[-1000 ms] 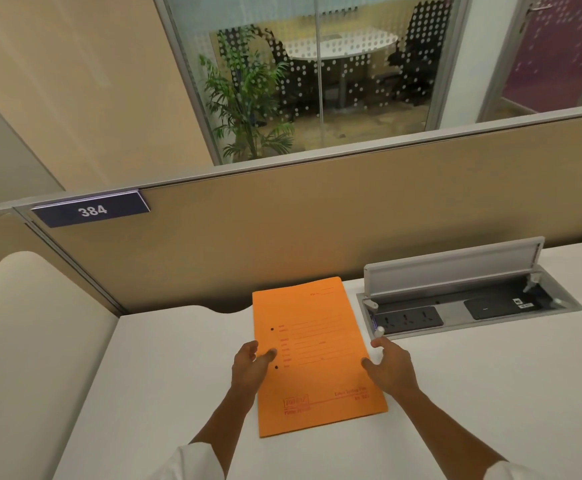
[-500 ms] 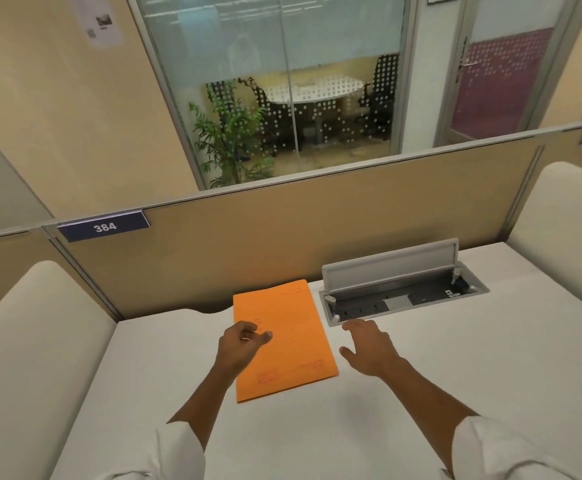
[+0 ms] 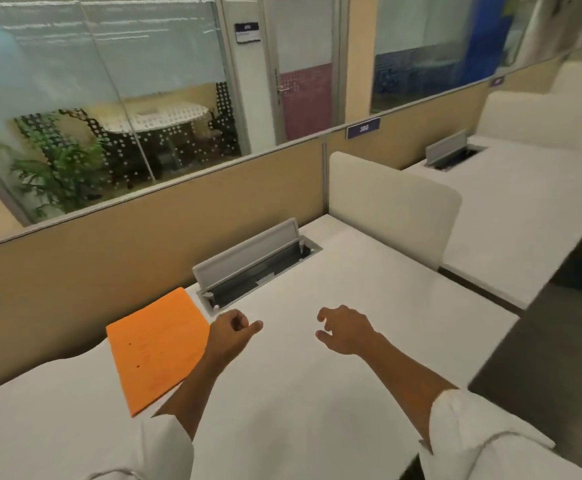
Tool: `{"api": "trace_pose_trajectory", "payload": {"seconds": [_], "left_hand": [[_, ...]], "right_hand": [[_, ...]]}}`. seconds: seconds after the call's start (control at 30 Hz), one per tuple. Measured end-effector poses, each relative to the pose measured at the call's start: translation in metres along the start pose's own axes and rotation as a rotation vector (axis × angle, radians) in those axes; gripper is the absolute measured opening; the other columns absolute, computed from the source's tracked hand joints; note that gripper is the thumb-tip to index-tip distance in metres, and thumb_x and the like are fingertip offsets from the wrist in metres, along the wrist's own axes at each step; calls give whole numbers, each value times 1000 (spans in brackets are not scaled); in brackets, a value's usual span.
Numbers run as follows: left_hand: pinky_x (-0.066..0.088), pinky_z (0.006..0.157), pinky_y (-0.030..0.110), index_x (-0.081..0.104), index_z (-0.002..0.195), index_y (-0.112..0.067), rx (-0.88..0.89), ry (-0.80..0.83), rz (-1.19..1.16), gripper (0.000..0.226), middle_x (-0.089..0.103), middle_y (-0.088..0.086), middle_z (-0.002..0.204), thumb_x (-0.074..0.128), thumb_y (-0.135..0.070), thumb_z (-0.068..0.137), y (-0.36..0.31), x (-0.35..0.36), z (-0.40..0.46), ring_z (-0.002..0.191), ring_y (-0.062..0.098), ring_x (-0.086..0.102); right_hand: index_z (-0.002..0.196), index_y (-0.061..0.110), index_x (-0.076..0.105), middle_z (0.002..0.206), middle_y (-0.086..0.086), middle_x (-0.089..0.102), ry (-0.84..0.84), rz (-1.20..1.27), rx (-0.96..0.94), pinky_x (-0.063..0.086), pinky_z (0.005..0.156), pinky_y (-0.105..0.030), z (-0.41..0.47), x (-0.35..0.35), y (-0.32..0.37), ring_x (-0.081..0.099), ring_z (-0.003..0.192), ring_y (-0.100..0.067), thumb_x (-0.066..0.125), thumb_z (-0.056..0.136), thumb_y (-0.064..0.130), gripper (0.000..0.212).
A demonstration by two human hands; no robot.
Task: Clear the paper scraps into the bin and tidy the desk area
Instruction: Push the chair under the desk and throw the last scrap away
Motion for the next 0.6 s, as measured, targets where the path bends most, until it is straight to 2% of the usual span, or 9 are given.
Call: {"api": "trace_pose_trajectory", "payload": {"seconds": [0.1, 0.27, 0.37, 0.47, 0.6], "left_hand": [[37, 51, 26, 58, 68, -10, 37, 131, 32, 32, 53, 3, 54, 81, -29, 79, -21, 73, -31, 48, 15, 44], [36, 42, 19, 58, 64, -9, 79, 386, 71, 38, 49, -2, 38, 82, -34, 79, -57, 199, -102, 34, 10, 41], [38, 53, 23, 59, 61, -13, 154, 506, 103, 39, 50, -5, 45, 82, -39, 77, -95, 275, -154, 44, 10, 46], [44, 60, 25, 62, 60, -16, 222, 566, 109, 36, 59, -4, 53, 82, -41, 76, -128, 331, -196, 54, 13, 56], [55, 64, 31, 67, 72, -13, 266, 666, 80, 33, 70, 3, 69, 80, -42, 78, -164, 396, -252, 68, 20, 67]], "right_hand": [[128, 28, 54, 116, 5, 69, -32, 20, 144, 47, 93, -34, -75, -3, -74, 61, 113, -21, 54, 94, 49, 40], [132, 24, 53, 121, -3, 66, -24, 24, 374, 53, 94, -43, -217, -5, -180, 64, 108, -26, 52, 95, 48, 44], [129, 24, 56, 116, -2, 68, -71, 38, 542, 55, 91, -44, -313, -19, -242, 65, 105, -24, 56, 93, 47, 43], [124, 26, 57, 111, 0, 69, -111, 25, 670, 55, 89, -43, -393, -32, -286, 65, 103, -23, 58, 91, 48, 40], [124, 26, 58, 109, 3, 70, -189, 12, 805, 55, 86, -40, -487, -47, -336, 65, 104, -22, 59, 90, 47, 39]]}}
Point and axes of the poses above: each hand's wrist, its own z-axis towards the middle knuckle, its own x-axis out of the palm, y = z × x, the point moved 9 cm from there along z, towards the middle knuckle
